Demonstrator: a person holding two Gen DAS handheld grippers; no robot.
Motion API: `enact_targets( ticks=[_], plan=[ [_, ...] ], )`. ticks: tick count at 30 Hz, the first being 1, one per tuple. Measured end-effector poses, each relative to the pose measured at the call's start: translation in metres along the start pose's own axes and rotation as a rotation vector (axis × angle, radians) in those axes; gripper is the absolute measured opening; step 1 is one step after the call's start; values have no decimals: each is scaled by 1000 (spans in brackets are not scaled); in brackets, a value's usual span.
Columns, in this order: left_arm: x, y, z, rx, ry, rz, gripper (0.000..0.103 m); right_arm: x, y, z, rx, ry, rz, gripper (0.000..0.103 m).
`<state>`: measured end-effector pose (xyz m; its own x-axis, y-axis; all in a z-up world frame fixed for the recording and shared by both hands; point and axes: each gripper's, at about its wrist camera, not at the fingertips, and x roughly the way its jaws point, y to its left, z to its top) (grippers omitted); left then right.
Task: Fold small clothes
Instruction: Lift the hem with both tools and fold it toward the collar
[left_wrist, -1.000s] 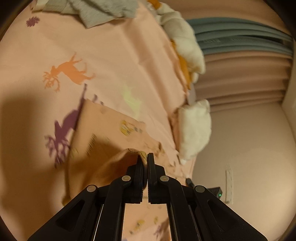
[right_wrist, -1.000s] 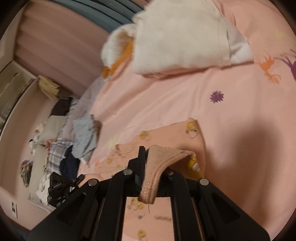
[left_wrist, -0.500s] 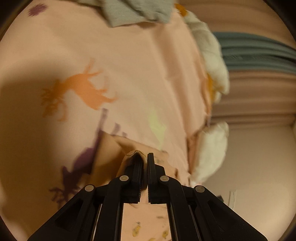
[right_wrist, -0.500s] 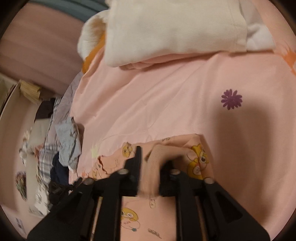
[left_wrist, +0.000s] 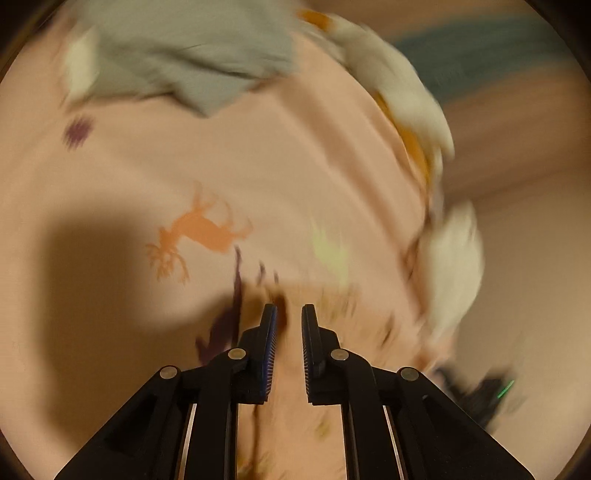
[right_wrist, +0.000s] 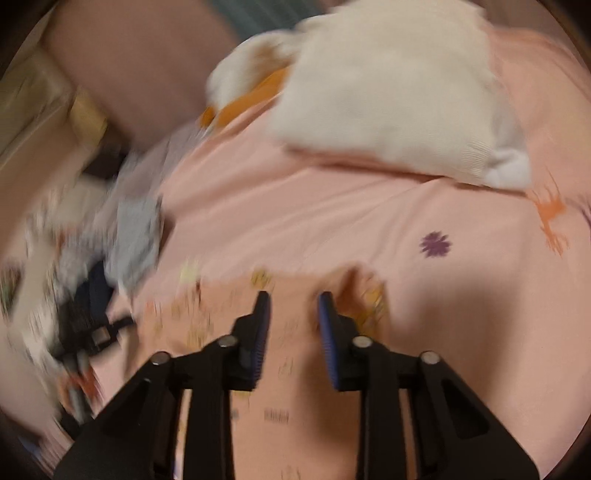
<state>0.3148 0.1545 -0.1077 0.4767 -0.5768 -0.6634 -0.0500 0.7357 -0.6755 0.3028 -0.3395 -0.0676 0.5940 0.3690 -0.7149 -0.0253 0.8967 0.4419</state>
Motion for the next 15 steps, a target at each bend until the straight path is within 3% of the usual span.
enact_targets(
  ticks=[4, 8, 11, 15],
  plan=[
    [18, -41, -37, 236, 130, 11, 7, 20, 31, -22, -198, 108, -48, 12],
    [59, -57, -49, 310, 204, 96, 7, 56, 45, -26, -264, 203, -95, 12],
    [79, -60, -36, 311, 166, 145, 7, 82, 49, -13, -274, 212, -161, 10],
    [87, -59, 2, 193, 38, 130, 7, 92, 47, 26, -219, 95, -172, 14]
  ],
)
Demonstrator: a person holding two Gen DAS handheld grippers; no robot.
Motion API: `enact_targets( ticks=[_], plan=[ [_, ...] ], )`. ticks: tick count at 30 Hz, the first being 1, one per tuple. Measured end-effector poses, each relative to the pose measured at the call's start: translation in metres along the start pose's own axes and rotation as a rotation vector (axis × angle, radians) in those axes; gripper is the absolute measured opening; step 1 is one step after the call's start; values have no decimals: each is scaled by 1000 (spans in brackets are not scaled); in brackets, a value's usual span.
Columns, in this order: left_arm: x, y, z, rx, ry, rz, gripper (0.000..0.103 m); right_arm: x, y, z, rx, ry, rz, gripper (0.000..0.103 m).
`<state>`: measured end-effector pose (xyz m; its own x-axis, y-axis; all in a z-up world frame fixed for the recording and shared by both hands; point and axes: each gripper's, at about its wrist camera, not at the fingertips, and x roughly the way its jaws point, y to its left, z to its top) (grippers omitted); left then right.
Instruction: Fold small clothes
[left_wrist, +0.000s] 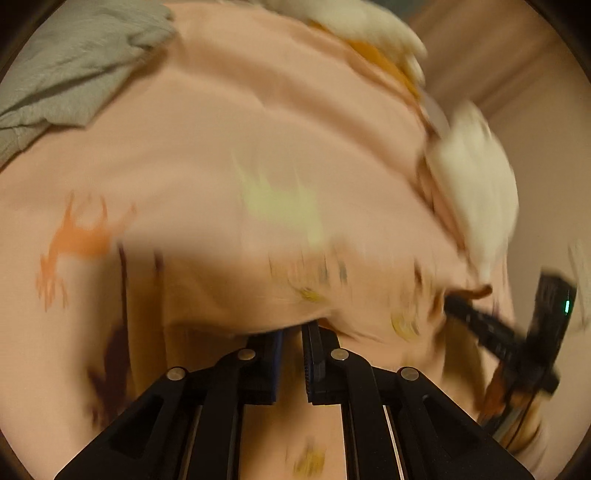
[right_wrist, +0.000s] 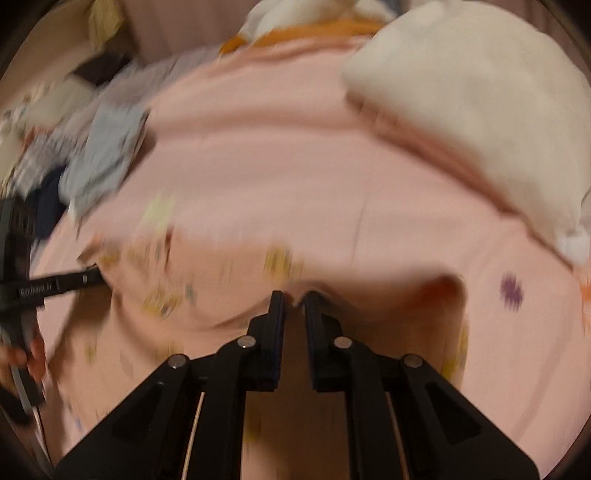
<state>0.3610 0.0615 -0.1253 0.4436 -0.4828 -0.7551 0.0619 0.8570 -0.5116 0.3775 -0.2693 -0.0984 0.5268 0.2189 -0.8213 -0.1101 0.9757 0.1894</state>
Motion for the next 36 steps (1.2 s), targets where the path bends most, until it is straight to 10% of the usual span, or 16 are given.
enact_targets(
  ticks=[6, 21, 31, 36],
  plan=[
    [-15, 12, 18, -97, -88, -14, 7, -26, -6, 13, 61, -112, 23, 14],
    [-46, -13, -113, 264, 79, -22, 7, -63, 8, -107, -186, 31, -104, 11],
    [-86, 22, -144, 98, 51, -129, 8, -95, -7, -140, -157, 46, -119, 23],
    [-110, 44, -137, 7, -32, -139, 52, -113, 7, -128, -122, -33, -25, 42]
  ],
)
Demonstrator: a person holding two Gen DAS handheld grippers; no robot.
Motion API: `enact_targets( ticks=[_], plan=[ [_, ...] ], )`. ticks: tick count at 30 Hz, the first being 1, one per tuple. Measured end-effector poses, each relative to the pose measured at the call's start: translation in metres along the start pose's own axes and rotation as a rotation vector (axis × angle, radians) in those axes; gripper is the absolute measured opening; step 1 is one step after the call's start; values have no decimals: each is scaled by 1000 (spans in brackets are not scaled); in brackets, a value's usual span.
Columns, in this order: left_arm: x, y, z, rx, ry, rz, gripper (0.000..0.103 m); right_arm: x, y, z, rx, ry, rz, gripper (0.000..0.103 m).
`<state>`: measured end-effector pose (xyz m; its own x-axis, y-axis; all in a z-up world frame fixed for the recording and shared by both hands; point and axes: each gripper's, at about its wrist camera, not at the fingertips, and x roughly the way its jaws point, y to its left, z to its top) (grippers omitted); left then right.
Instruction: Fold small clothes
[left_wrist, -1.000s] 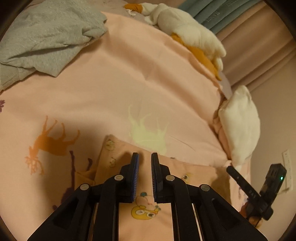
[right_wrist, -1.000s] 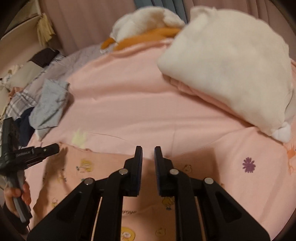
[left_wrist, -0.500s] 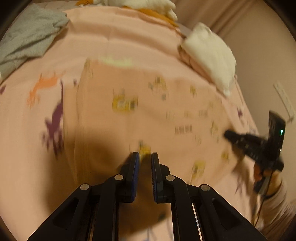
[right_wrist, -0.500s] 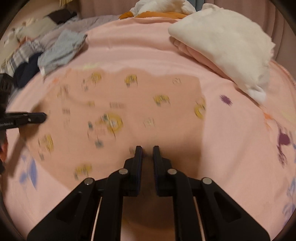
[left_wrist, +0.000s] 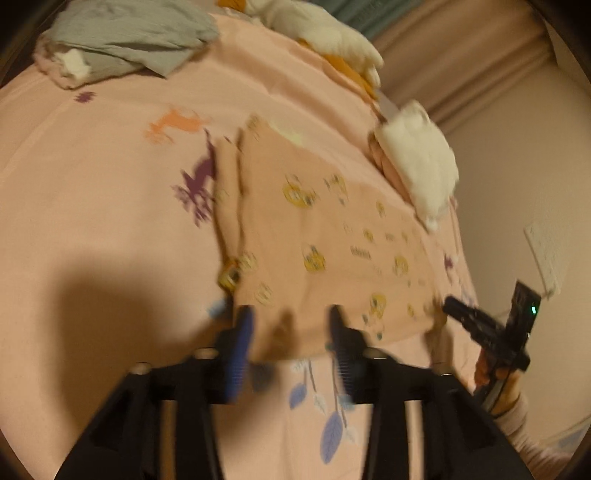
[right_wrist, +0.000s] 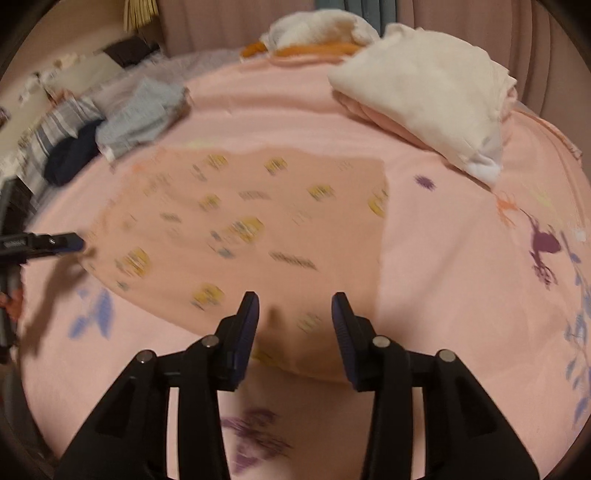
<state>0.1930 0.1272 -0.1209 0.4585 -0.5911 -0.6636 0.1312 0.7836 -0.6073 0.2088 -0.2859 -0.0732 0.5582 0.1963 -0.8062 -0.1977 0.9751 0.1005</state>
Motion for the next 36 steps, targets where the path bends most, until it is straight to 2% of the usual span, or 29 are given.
enact_targets(
  ticks=[3, 7, 10, 12, 15, 17, 18, 19, 22, 24, 27, 31, 33, 36],
  plan=[
    [8, 13, 11, -65, -17, -27, 53, 11, 10, 13, 34, -9, 66, 42],
    [34, 31, 25, -164, 21, -94, 53, 37, 25, 35, 98, -13, 161, 42],
    [53, 37, 35, -214, 38, -144, 53, 59, 34, 52, 141, 1, 199, 41],
    [61, 34, 41, -224, 37, -167, 53, 78, 43, 64, 155, 22, 197, 37],
    [71, 25, 48, -209, 46, -155, 52, 107, 57, 85, 164, 46, 194, 27],
    [74, 23, 51, -193, 54, -123, 39, 126, 65, 98, 177, 59, 171, 18],
    [75, 24, 51, -186, 65, -100, 23, 136, 70, 105, 178, 65, 146, 13],
    [77, 26, 51, -187, 75, -93, 15, 146, 75, 110, 171, 75, 126, 9],
    [78, 29, 51, -190, 81, -90, 15, 168, 83, 116, 139, 123, 67, 5],
    [78, 28, 51, -178, 84, -76, 15, 168, 85, 119, 132, 125, 59, 4],
    [78, 27, 51, -170, 89, -62, 15, 150, 87, 115, 128, 128, 74, 8],
    [77, 25, 53, -154, 93, -44, 15, 108, 95, 90, 80, 102, 147, 9],
    [77, 25, 53, -154, 93, -39, 15, 97, 98, 76, 64, 116, 167, 9],
    [76, 22, 53, -153, 93, -24, 15, 104, 104, 50, 31, 192, 143, 7]
  ],
)
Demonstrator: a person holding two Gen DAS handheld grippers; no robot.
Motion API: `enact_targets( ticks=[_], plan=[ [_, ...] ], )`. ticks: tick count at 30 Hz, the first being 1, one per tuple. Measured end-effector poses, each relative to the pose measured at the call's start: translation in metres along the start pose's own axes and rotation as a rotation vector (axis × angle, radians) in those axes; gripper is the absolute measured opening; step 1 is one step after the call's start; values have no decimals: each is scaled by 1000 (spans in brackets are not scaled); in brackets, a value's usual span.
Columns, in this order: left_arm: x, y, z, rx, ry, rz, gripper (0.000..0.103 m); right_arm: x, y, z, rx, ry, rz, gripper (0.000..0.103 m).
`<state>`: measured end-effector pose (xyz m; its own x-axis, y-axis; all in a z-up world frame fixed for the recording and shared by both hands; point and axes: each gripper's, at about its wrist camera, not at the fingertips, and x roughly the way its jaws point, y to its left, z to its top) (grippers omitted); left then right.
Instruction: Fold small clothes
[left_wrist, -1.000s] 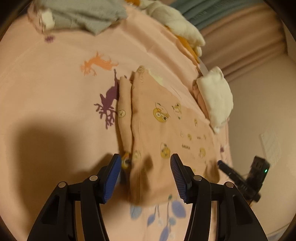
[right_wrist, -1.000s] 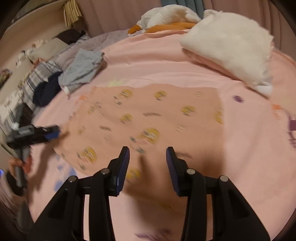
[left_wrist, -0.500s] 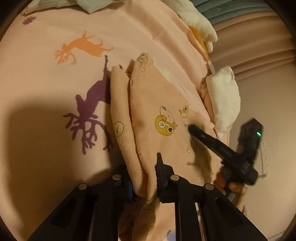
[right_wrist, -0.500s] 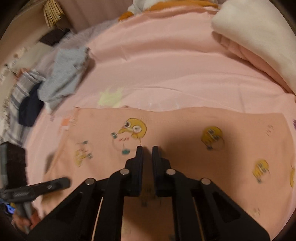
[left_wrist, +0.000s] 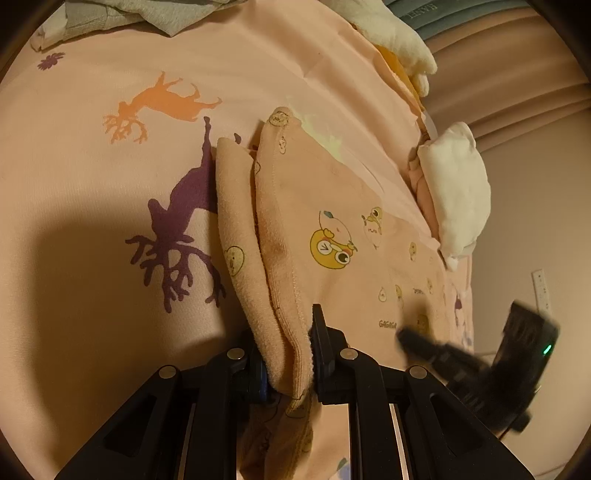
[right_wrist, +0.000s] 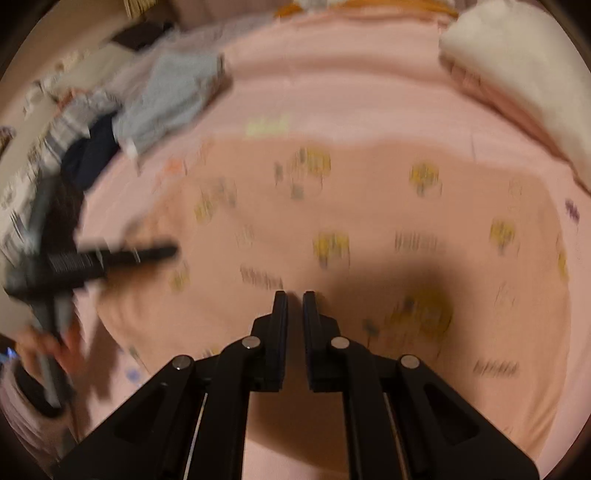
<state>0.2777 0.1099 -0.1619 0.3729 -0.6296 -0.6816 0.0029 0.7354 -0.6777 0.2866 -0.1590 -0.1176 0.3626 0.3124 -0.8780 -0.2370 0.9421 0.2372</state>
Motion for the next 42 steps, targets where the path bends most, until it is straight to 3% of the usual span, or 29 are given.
enact_targets(
  ticks=[3, 8, 14, 22, 23, 25, 27, 31, 36, 42],
  plan=[
    [-2, -7, 1, 1, -2, 27, 14, 0, -2, -9, 4, -23, 2, 7],
    [-16, -36, 4, 51, -31, 33, 12, -17, -12, -8, 74, -76, 79, 11],
    [-23, -97, 11, 184, -47, 82, 12, -32, -55, -3, 317, -174, 255, 17],
    [33, -182, -6, 376, 27, 157, 12, -39, -111, -16, 587, -259, 479, 50],
    [42, -188, -10, 391, 51, 159, 13, -38, -120, -19, 634, -269, 508, 52],
    [69, -196, -21, 413, 118, 161, 19, -36, -131, -25, 697, -274, 546, 68],
    [90, -199, -29, 421, 179, 144, 22, -37, -138, -30, 749, -258, 573, 68],
    [106, -205, -43, 472, 236, 142, 22, -37, -140, -34, 749, -224, 572, 69],
    [72, -184, -46, 444, 182, 108, 22, -38, -137, -27, 717, -199, 519, 69],
    [23, -136, -41, 356, 101, 115, 22, -24, -113, -1, 567, -69, 360, 69]
  ],
)
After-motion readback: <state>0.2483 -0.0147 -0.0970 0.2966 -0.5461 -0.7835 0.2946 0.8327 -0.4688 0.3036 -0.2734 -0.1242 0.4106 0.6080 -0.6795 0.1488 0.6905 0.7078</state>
